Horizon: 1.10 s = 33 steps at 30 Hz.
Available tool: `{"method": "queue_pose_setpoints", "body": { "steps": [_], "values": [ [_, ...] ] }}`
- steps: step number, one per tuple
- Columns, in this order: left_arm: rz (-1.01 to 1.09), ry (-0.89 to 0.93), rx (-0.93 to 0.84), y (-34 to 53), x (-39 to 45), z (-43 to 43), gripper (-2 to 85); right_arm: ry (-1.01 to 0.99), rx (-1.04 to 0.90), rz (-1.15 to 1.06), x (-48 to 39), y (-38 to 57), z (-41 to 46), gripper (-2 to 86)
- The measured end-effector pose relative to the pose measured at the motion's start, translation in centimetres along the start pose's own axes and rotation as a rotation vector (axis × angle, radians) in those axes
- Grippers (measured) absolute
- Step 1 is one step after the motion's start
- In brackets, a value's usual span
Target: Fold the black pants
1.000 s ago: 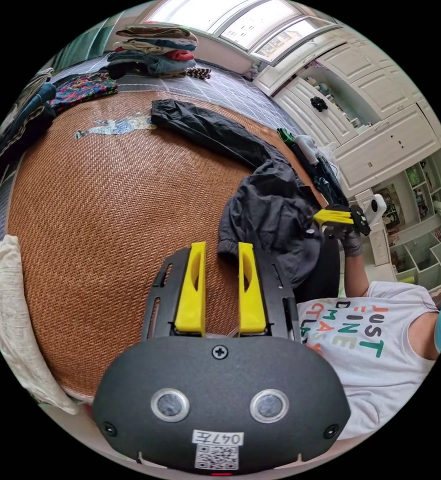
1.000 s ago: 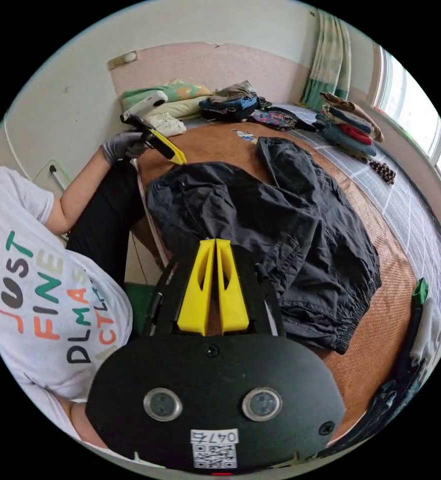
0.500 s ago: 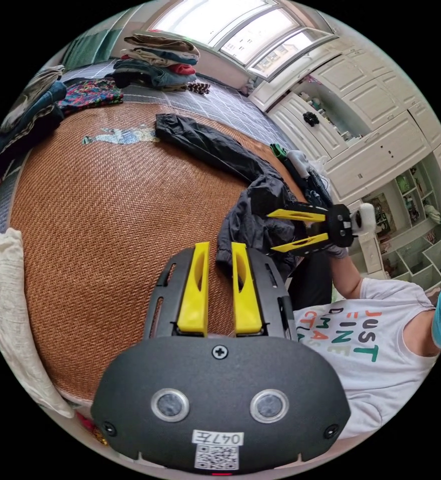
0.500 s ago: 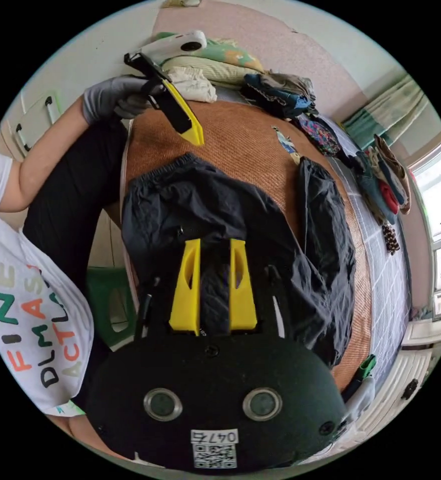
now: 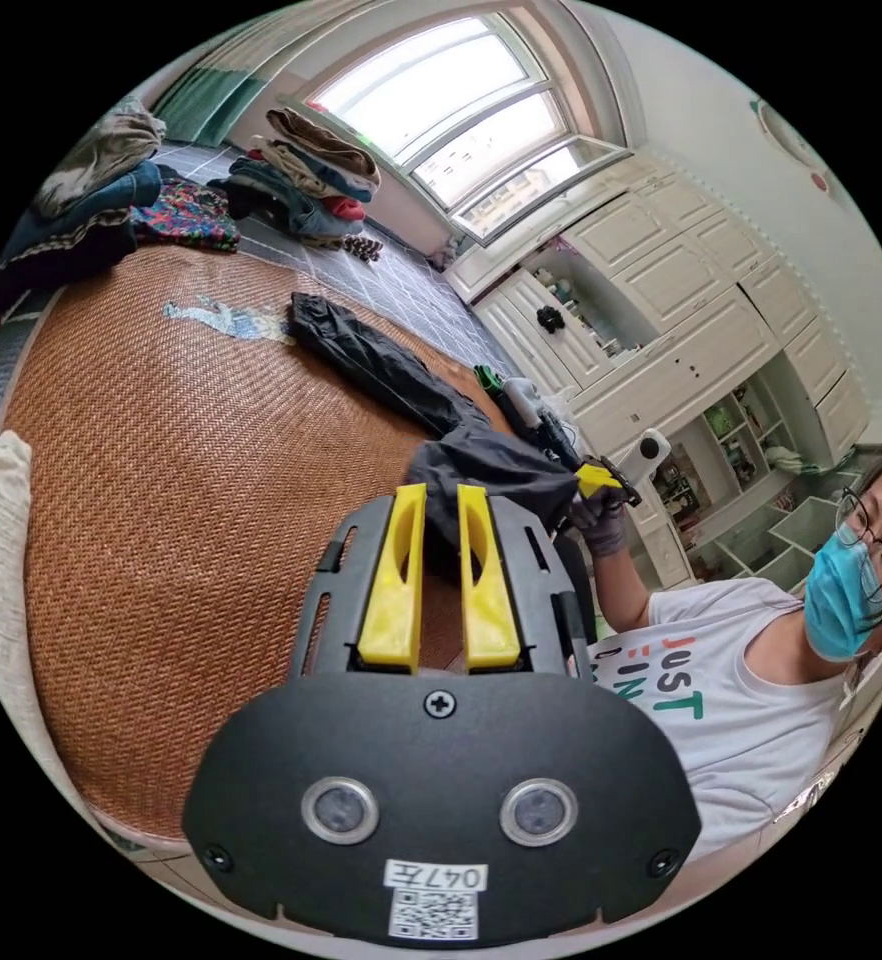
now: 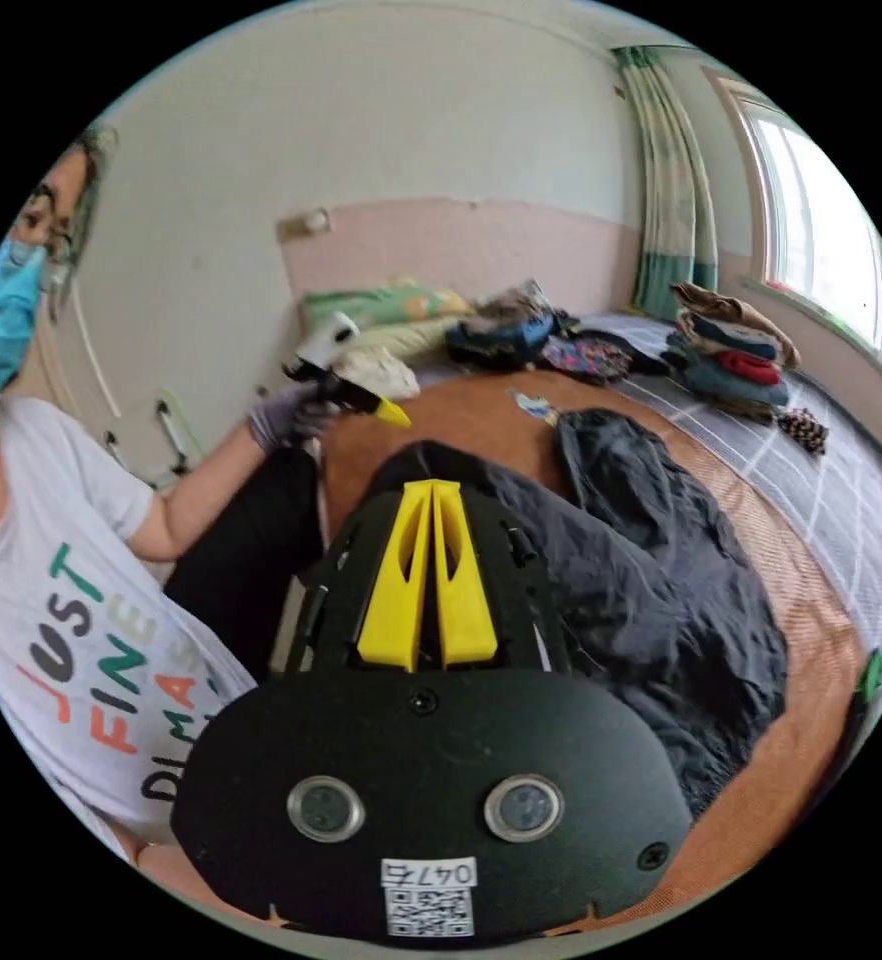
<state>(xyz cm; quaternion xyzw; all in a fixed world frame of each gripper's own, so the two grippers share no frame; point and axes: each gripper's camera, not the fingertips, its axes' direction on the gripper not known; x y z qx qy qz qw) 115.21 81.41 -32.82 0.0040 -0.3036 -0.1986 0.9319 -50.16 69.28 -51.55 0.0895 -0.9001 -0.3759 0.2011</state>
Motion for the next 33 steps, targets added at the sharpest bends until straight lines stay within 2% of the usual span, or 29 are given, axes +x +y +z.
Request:
{"method": "queue_pose_setpoints", "body": {
  "steps": [1,3,4,7,9,12,18,23,26,28,29,31,33],
  "values": [
    [0.001,-0.007,-0.006,0.1,0.0,0.0,5.6,0.110,-0.170,-0.075,-0.9,0.1,2.1,-0.9],
    [0.026,-0.011,-0.047,0.0,0.3,0.4,5.9,-0.041,-0.021,-0.077,-0.7,0.9,0.6,-0.9],
    [0.038,-0.002,-0.061,0.0,0.5,0.7,6.0,-0.046,0.044,0.042,0.9,1.7,-0.4,-0.9],
    [0.098,0.075,-0.151,-0.3,1.4,2.4,6.5,0.080,0.032,0.115,2.5,3.8,-0.7,-0.9],
    [0.123,0.033,-0.235,-0.6,2.4,4.0,7.2,0.006,0.053,0.143,3.4,5.0,-0.6,-0.9],
    [0.146,-0.029,-0.355,-0.9,3.5,6.5,8.1,0.022,0.035,0.151,3.4,6.6,-0.2,-1.0],
    [0.180,-0.043,-0.443,-1.6,5.9,9.9,8.8,0.014,0.028,0.148,3.3,8.4,0.6,-1.0],
    [0.257,-0.095,-0.424,-1.3,8.1,8.9,0.9,-0.032,0.081,0.146,3.2,10.2,0.4,-1.2],
    [0.309,-0.121,-0.261,-0.5,9.2,3.7,-0.6,-0.014,0.157,0.210,3.5,12.2,0.3,-1.2],
    [0.322,-0.068,-0.106,0.3,9.3,-0.5,-0.8,0.053,0.106,0.228,2.9,12.8,1.8,-1.1],
    [0.293,-0.045,-0.044,0.8,8.9,-2.4,-0.9,0.005,0.116,0.185,1.7,12.9,3.0,-0.9],
    [0.221,-0.158,-0.058,1.4,8.2,-3.7,-1.0,-0.137,0.076,0.056,-0.7,12.4,5.4,-0.2],
    [0.129,-0.292,-0.163,2.1,6.6,-3.6,-1.0,-0.140,-0.018,0.025,-2.0,12.3,7.5,1.8]
  ]
}}
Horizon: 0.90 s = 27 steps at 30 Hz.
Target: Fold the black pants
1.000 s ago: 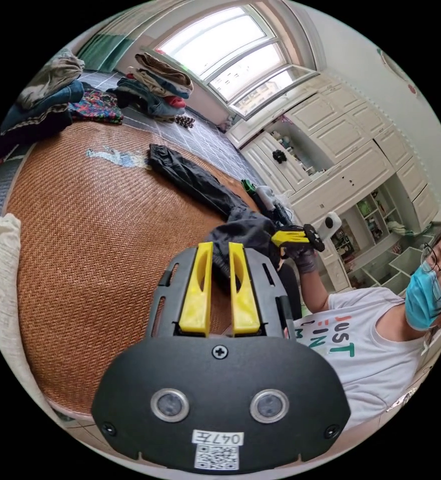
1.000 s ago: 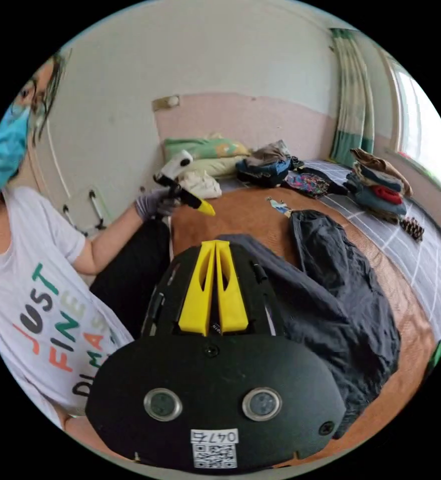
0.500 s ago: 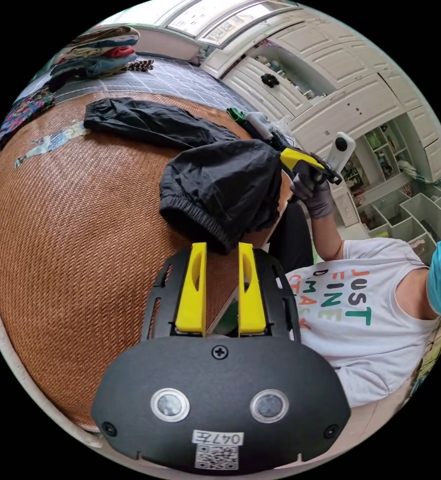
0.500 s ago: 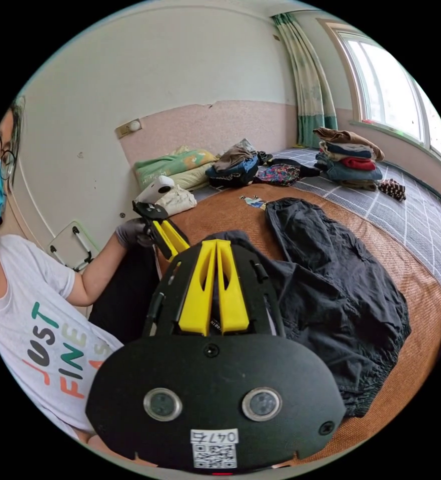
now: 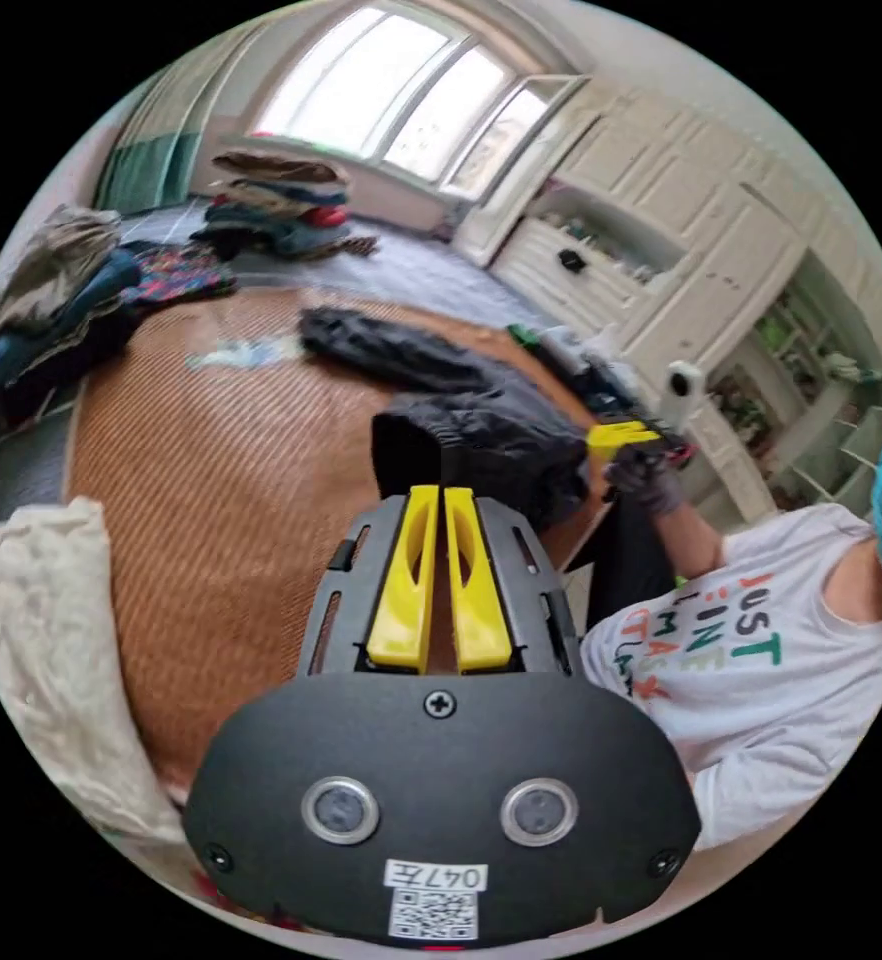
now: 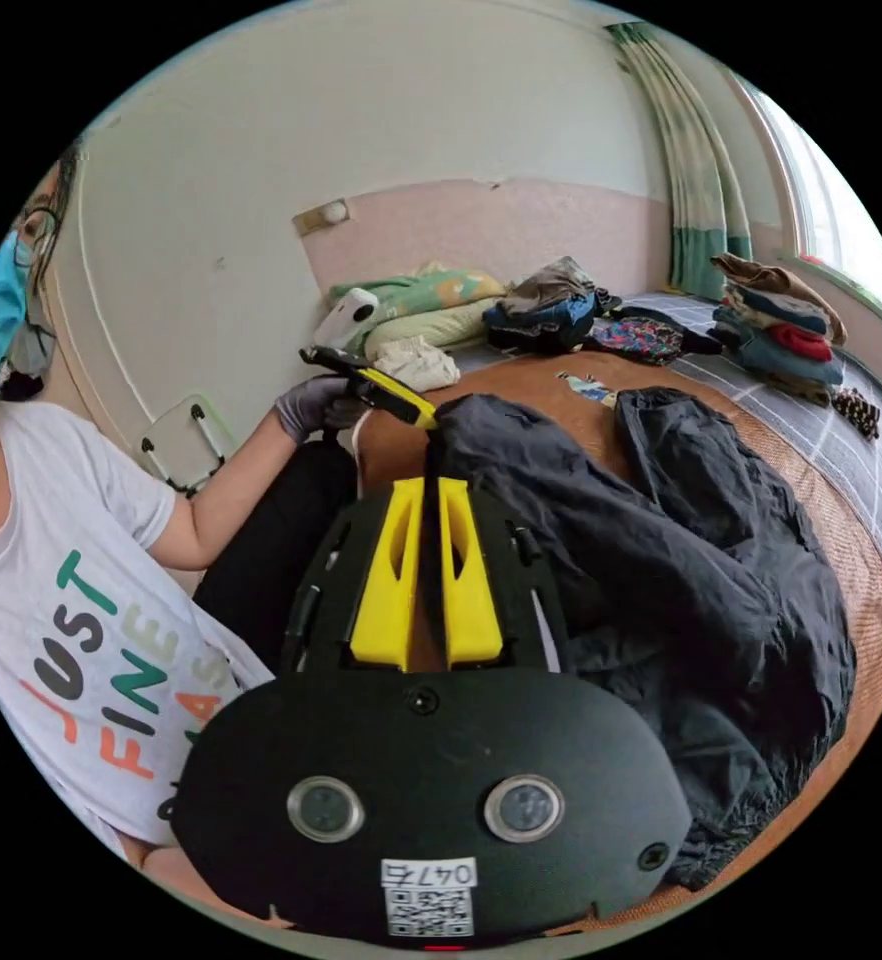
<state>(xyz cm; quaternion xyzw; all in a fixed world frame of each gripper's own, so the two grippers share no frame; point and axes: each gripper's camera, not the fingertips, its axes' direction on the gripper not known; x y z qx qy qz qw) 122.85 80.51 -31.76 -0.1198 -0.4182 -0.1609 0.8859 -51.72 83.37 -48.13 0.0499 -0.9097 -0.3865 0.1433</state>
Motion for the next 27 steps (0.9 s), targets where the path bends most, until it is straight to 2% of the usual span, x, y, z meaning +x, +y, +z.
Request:
{"method": "queue_pose_setpoints", "body": {
  "steps": [3,8,12,15,19,22,24,27],
  "values": [
    [-0.063,0.027,-0.027,0.5,-1.1,-0.3,-1.0,-0.023,-0.033,0.017,0.4,2.0,-0.5,4.1],
    [-0.079,0.041,-0.005,1.2,-0.7,-2.1,-0.9,0.324,-0.017,0.296,3.9,10.7,-10.7,4.7],
    [-0.106,0.033,-0.016,0.9,-0.2,-2.7,-0.9,0.350,-0.071,0.361,3.6,14.5,-13.5,6.2],
    [-0.122,0.021,-0.025,0.6,0.5,-3.1,-0.9,0.309,-0.094,0.293,0.4,13.4,-10.6,7.0],
    [-0.142,0.016,-0.026,0.7,1.3,-4.0,-0.9,0.342,-0.154,0.169,-4.4,9.7,-2.4,8.0],
    [-0.160,0.025,-0.006,1.1,1.8,-5.4,-0.8,0.442,-0.272,0.118,-6.4,8.1,2.8,3.8],
    [-0.175,0.013,0.020,1.5,2.4,-6.8,-0.8,0.511,-0.339,0.081,-7.1,8.0,3.8,1.6],
    [-0.176,-0.044,0.004,1.5,4.1,-8.4,-0.8,0.416,-0.351,0.104,-6.9,8.5,1.3,0.5]
  ]
}}
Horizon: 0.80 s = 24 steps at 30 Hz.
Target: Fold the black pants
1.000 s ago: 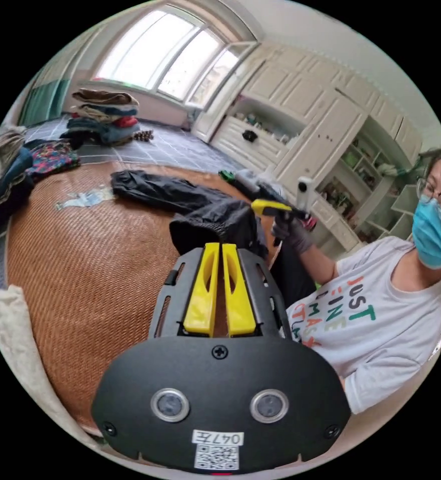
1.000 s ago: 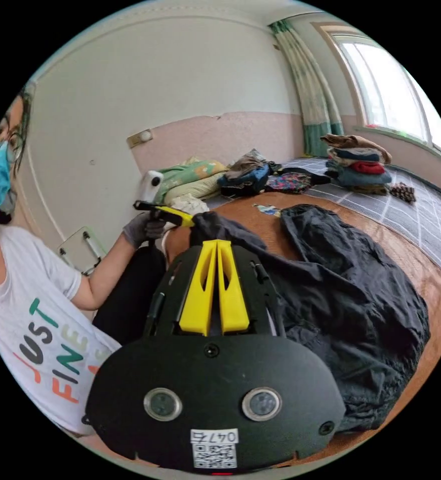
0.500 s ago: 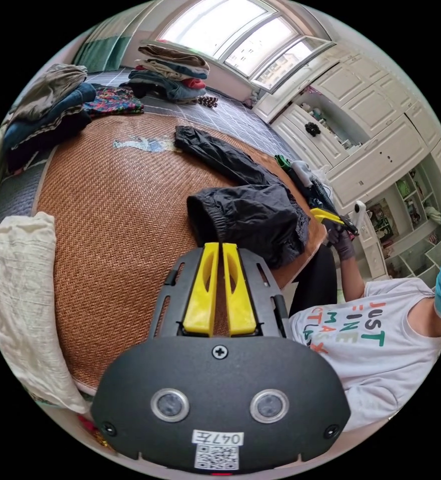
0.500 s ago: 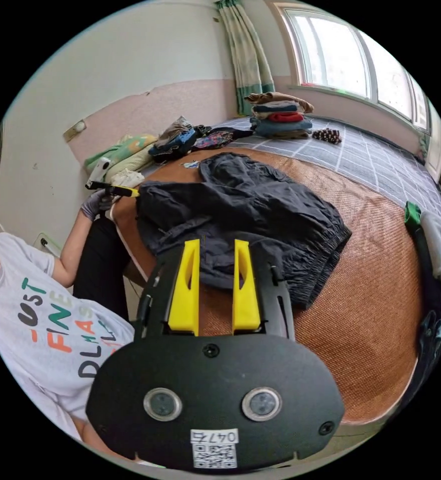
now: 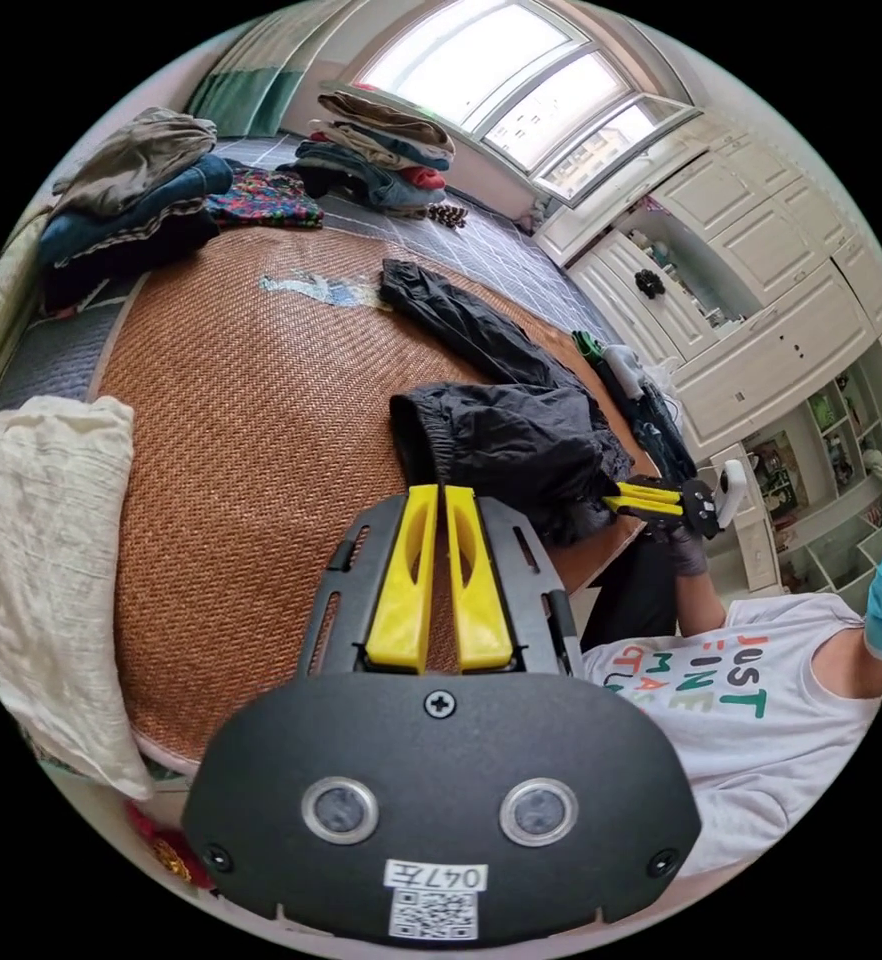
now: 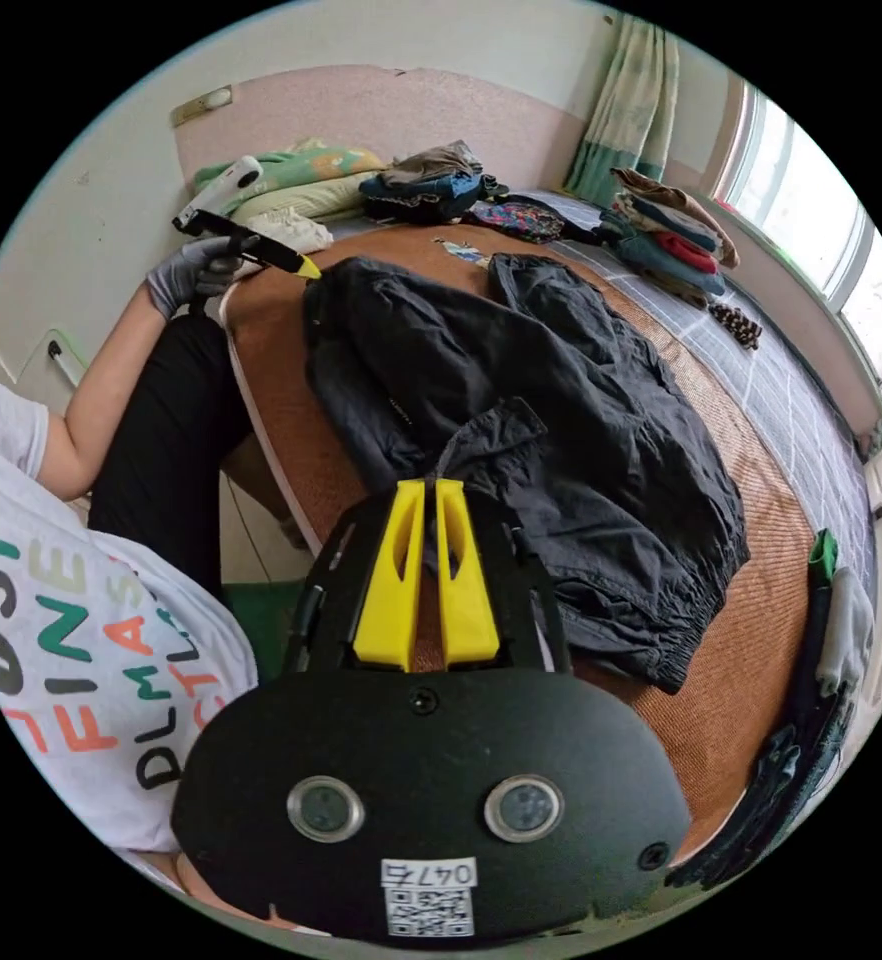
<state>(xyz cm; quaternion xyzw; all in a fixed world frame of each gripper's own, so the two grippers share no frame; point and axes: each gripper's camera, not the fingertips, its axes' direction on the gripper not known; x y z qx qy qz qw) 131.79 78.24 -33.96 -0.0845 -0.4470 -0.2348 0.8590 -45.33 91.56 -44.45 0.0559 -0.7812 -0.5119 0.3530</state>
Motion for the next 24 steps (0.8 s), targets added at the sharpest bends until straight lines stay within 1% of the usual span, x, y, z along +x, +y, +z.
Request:
{"method": "queue_pose_setpoints", "body": {
  "steps": [2,3,5,6,7,8,9,10,11,12,14,16,18,19,21,23,24],
  "values": [
    [0.017,-0.064,-0.038,-0.2,1.4,-0.4,-0.8,-0.102,-0.018,-0.024,1.0,1.0,-0.9,1.5],
    [0.032,-0.098,-0.063,-0.4,2.3,-0.5,-0.8,-0.123,-0.016,-0.022,1.1,1.1,-1.0,2.2],
    [0.029,-0.177,-0.082,-0.6,3.4,-0.9,-0.7,-0.202,0.034,-0.022,1.7,1.4,-1.8,7.5],
    [0.014,-0.227,-0.084,-0.7,3.9,-1.5,-0.4,-0.216,0.048,-0.020,1.9,1.4,-2.1,7.4],
    [0.005,-0.246,-0.077,-0.7,4.1,-1.9,-0.3,-0.234,0.100,-0.008,2.7,1.7,-3.3,7.3],
    [-0.012,-0.268,-0.040,-0.5,4.5,-3.0,-0.3,-0.243,0.192,0.014,3.7,2.2,-4.7,5.5],
    [-0.018,-0.265,0.022,-0.3,5.1,-4.5,-0.4,-0.247,0.245,0.028,4.2,2.6,-5.4,4.7],
    [-0.016,-0.252,0.062,-0.2,5.5,-5.4,-0.5,-0.254,0.337,0.062,5.2,3.2,-6.1,1.9],
    [0.005,-0.201,0.147,0.1,6.2,-6.8,-0.7,-0.243,0.364,0.125,6.4,3.3,-5.6,0.2],
    [0.048,-0.125,0.219,0.1,7.1,-7.7,-0.8,-0.233,0.351,0.156,6.8,3.1,-5.0,-0.2],
    [0.112,-0.030,0.253,-0.4,8.2,-7.9,-0.9,-0.177,0.212,0.217,7.4,1.6,-0.6,-1.0],
    [0.120,-0.036,0.201,-1.4,8.9,-6.8,-1.0,-0.190,0.143,0.177,6.4,0.4,2.7,-1.1],
    [0.067,-0.151,0.079,-2.8,8.8,-4.7,-1.0,-0.229,0.121,0.146,5.0,-0.7,5.0,-1.0],
    [0.054,-0.178,0.050,-3.1,8.8,-4.2,-1.0,-0.256,0.134,0.117,4.2,-1.1,5.2,-1.0],
    [0.017,-0.259,-0.020,-3.7,8.6,-3.5,-1.0,-0.328,0.229,0.094,4.0,-0.6,3.5,-1.0],
    [0.000,-0.289,-0.028,-3.9,8.6,-3.9,-1.0,-0.403,0.354,0.174,5.7,1.9,0.7,-1.2],
    [-0.012,-0.302,-0.015,-4.0,8.7,-4.5,-1.0,-0.410,0.362,0.201,6.0,2.6,0.2,-1.2]
  ]
}}
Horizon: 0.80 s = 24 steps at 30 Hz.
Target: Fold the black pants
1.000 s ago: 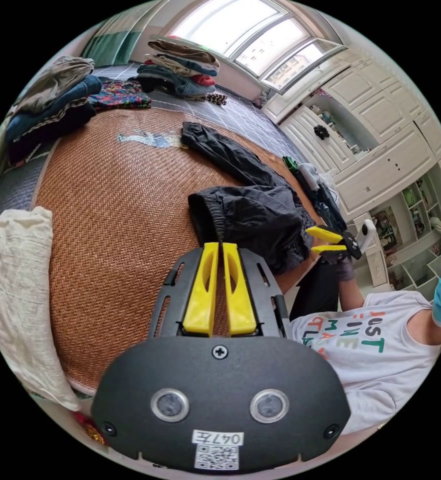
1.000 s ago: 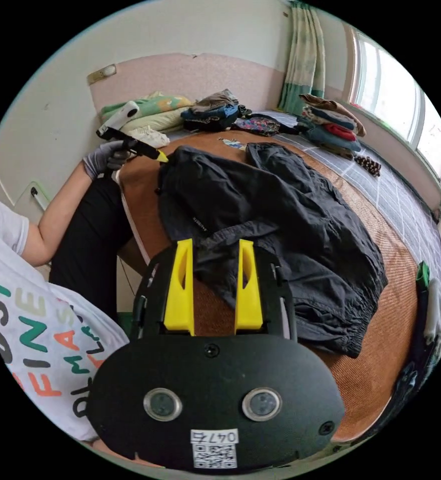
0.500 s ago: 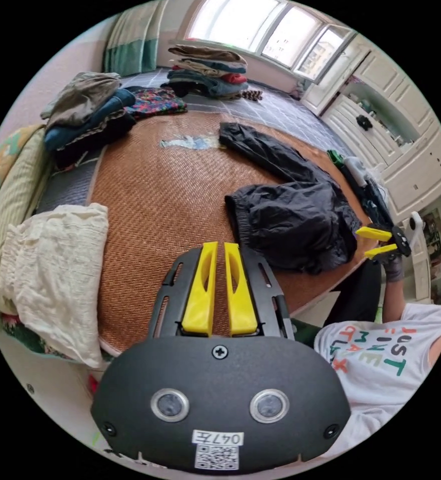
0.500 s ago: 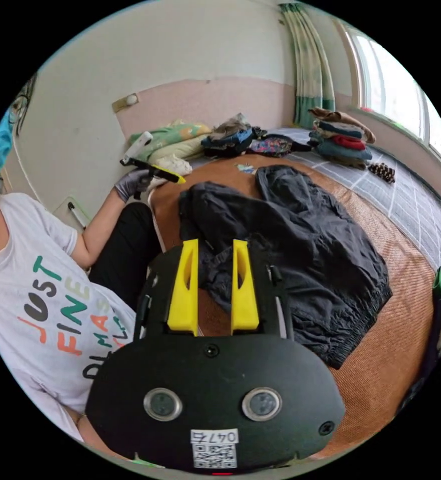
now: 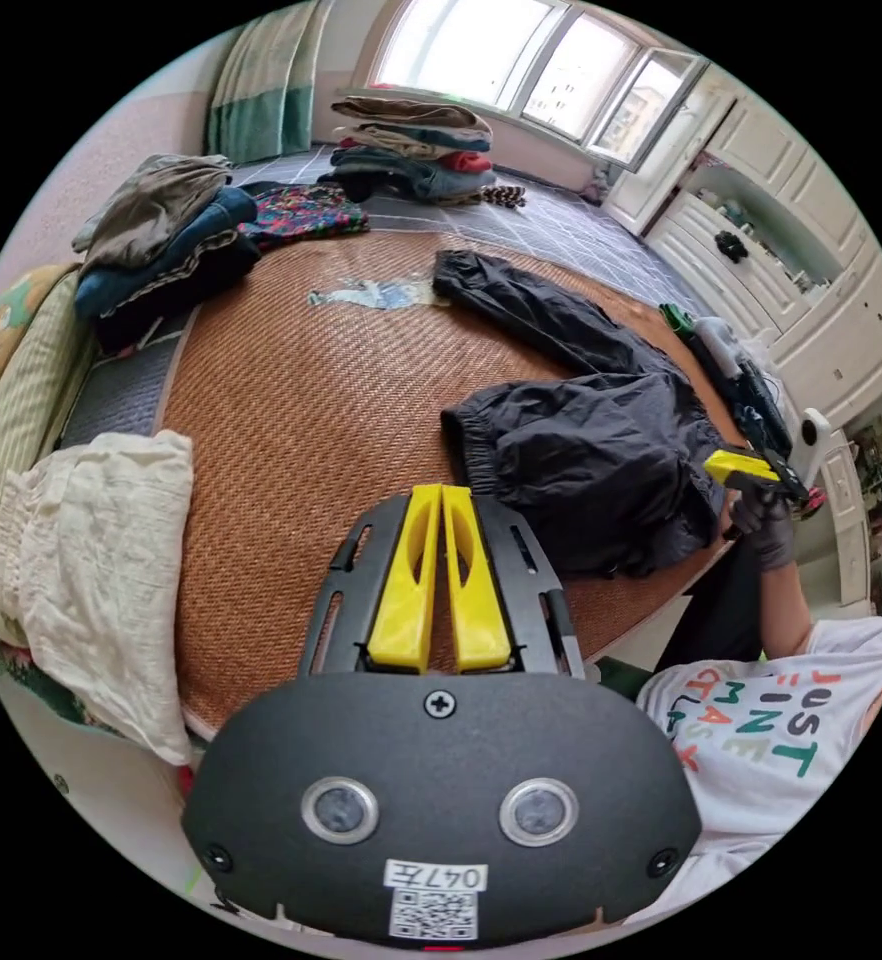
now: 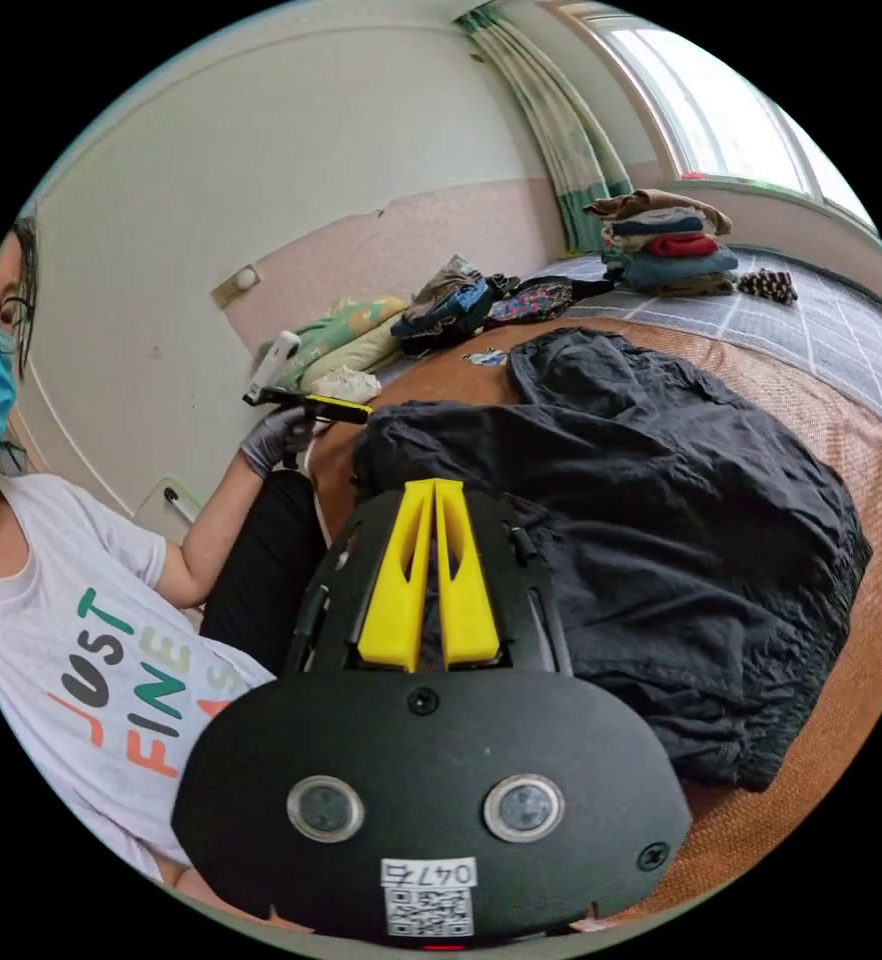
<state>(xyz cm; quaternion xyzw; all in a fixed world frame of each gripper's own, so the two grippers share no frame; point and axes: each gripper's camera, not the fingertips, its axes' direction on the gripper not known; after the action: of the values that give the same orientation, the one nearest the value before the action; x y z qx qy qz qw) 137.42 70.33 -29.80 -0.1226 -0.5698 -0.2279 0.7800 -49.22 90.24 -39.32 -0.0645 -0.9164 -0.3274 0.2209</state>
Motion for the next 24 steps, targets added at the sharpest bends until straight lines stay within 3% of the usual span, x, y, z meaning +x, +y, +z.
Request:
{"method": "queue_pose_setpoints", "body": {
  "steps": [4,7,10,12,15,19,24],
  "values": [
    [0.061,0.067,0.120,-0.2,2.1,-4.4,-1.0,0.137,-0.046,0.047,-2.2,4.2,-2.5,-1.2],
    [0.343,0.341,0.233,-0.6,8.6,-8.6,-1.0,0.152,-0.105,0.010,-5.2,5.6,-0.2,-1.2],
    [0.505,0.428,0.083,-2.9,16.3,-6.7,-0.9,-0.008,-0.189,-0.124,-7.8,5.4,2.5,-0.7],
    [0.545,0.461,-0.049,-4.0,21.5,-3.2,-0.7,-0.047,-0.070,-0.101,-7.4,5.3,-0.2,-0.6],
    [0.470,0.532,-0.114,-2.2,24.2,0.5,0.1,0.034,0.078,-0.027,-5.2,6.4,-5.8,0.4],
    [0.328,0.581,-0.082,0.4,25.5,3.6,5.7,0.194,-0.083,-0.230,-8.0,6.8,-6.4,3.6],
    [0.258,0.438,-0.068,2.8,29.2,4.4,8.5,0.277,-0.219,-0.581,-14.3,7.2,-1.7,3.0]
  ]
}}
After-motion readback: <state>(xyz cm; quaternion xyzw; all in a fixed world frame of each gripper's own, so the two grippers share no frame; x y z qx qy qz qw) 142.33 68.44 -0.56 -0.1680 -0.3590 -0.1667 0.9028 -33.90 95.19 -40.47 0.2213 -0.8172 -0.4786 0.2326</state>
